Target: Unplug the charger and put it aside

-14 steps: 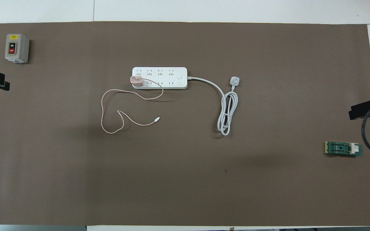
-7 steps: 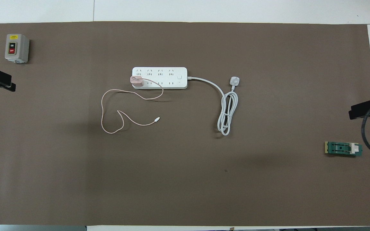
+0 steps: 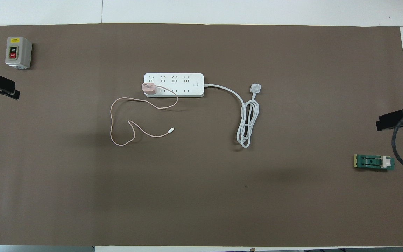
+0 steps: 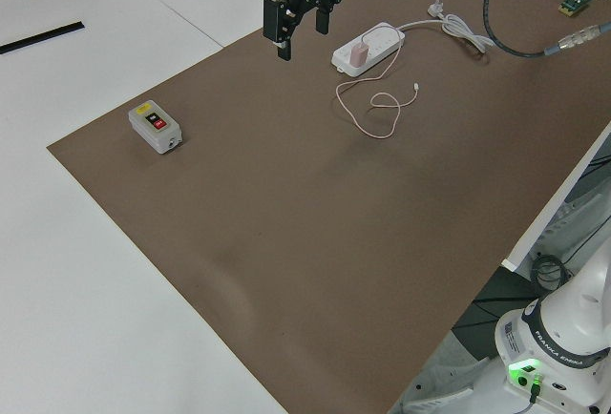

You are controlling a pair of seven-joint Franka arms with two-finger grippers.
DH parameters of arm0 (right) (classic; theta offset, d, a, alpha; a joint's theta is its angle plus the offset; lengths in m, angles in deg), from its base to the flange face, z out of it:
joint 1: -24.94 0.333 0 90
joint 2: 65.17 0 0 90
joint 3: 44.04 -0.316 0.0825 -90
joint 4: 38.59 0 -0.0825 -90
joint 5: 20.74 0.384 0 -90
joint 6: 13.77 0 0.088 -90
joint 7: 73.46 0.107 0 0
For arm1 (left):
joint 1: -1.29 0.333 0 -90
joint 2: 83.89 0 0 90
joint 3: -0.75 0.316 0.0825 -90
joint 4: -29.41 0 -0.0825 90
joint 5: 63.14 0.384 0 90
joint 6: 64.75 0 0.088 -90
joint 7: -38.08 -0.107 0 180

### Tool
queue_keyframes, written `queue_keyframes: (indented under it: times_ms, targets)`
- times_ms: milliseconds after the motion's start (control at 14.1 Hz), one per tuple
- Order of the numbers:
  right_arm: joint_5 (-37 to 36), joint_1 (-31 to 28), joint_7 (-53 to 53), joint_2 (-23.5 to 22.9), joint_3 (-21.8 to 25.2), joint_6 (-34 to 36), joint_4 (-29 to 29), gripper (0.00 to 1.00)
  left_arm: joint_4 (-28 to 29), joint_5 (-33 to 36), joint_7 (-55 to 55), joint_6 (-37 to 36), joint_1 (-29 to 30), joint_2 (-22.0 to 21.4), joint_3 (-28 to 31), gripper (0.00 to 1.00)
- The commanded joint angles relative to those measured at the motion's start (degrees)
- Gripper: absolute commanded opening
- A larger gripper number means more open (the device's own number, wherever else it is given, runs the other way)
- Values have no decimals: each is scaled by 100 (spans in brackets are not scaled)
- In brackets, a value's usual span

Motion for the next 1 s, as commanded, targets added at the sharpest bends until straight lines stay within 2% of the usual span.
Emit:
queue_keyframes:
  times_ms: [0, 142, 213, 284, 498, 711, 924]
  targets:
    - [391, -48, 729, 11, -50, -227, -315, 100, 12, -43, -110, 51, -118, -102, 46, 100]
    - [663, 153, 1634, -7, -155, -446, -569, 100, 47, -61, -110, 60, -170, -67, -217, 100]
    - [769, 215, 1952, -85, -155, -517, -596, 100, 30, -8, -145, 51, -345, 81, -331, 100]
    - [927, 251, 2251, -234, -164, -587, -588, 100, -66, 9, -67, 42, -599, 152, -315, 100]
    - [1515, 514, 3366, -752, -164, -1026, -544, 100, -137, -43, -101, 86, -776, 83, -420, 100]
    - [2253, 962, 4929, -1297, -164, -1580, -360, 100, -164, -8, -101, 129, -1101, 21, -500, 100]
    - [2851, 1366, 5925, -1746, -164, -2203, -236, 100, -155, 27, -92, 192, -1190, -5, -482, 100]
